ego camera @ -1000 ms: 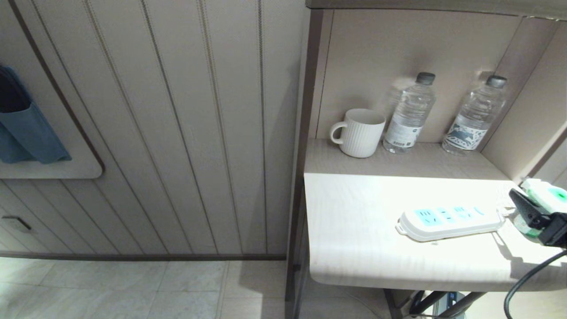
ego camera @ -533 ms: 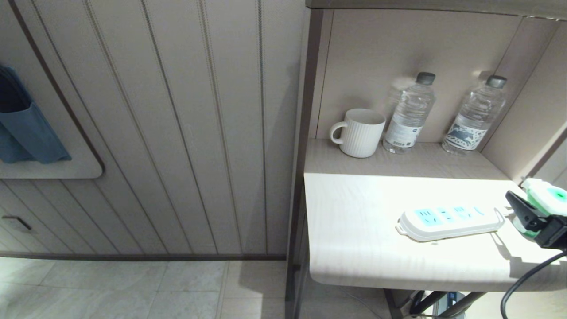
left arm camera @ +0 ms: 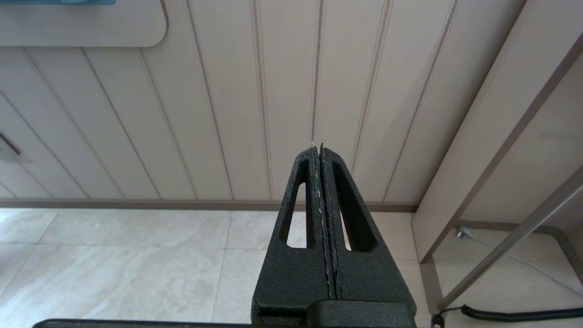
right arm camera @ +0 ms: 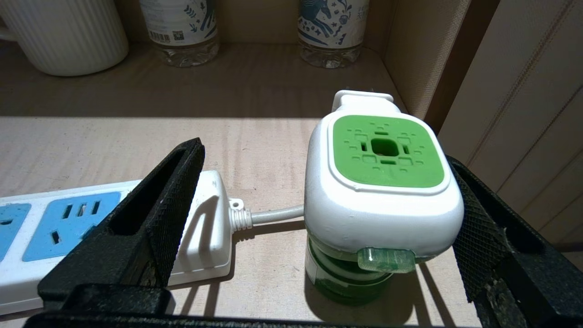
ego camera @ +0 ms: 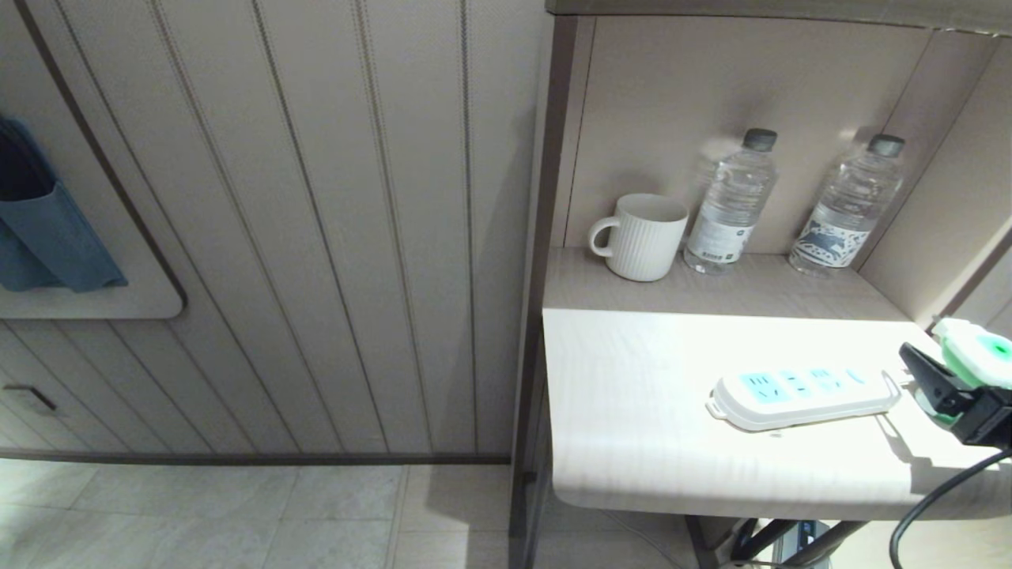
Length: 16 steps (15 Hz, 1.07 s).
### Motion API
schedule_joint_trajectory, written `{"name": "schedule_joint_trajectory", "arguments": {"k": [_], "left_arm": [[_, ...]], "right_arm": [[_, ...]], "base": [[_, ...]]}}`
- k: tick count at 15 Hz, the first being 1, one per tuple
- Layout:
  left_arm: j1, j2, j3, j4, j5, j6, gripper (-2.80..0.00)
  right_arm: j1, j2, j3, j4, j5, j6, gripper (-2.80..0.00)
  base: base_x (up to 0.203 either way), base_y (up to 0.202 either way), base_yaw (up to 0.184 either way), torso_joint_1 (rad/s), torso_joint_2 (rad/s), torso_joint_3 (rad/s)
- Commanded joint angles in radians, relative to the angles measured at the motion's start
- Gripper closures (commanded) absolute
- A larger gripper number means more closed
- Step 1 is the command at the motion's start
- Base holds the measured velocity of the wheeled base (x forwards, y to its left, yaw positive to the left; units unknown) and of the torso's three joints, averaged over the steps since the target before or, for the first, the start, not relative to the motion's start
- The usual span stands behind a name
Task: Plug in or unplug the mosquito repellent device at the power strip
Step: Pick up the mosquito repellent liquid
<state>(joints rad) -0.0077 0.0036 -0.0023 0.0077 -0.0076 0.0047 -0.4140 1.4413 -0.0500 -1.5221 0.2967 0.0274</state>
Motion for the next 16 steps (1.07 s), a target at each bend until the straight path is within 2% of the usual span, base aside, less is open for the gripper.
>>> {"name": "schedule_joint_trajectory", "arguments": {"k": [1, 16], "left_arm": [[0.0, -0.001, 0.0, 0.0, 0.0, 0.0, 0.0], [0.0, -0.001, 0.002, 0.0, 0.0, 0.0, 0.0]], "right_arm": [[-0.005, 0.006, 0.002, -0.048, 0.009, 0.0, -2.8], [-0.015, 0.024, -0.021, -0.048, 0.013, 0.0, -2.8]], "base": [[0.0, 0.0, 0.0, 0.0, 0.0, 0.0], [0.0, 0.0, 0.0, 0.0, 0.0, 0.0]]}}
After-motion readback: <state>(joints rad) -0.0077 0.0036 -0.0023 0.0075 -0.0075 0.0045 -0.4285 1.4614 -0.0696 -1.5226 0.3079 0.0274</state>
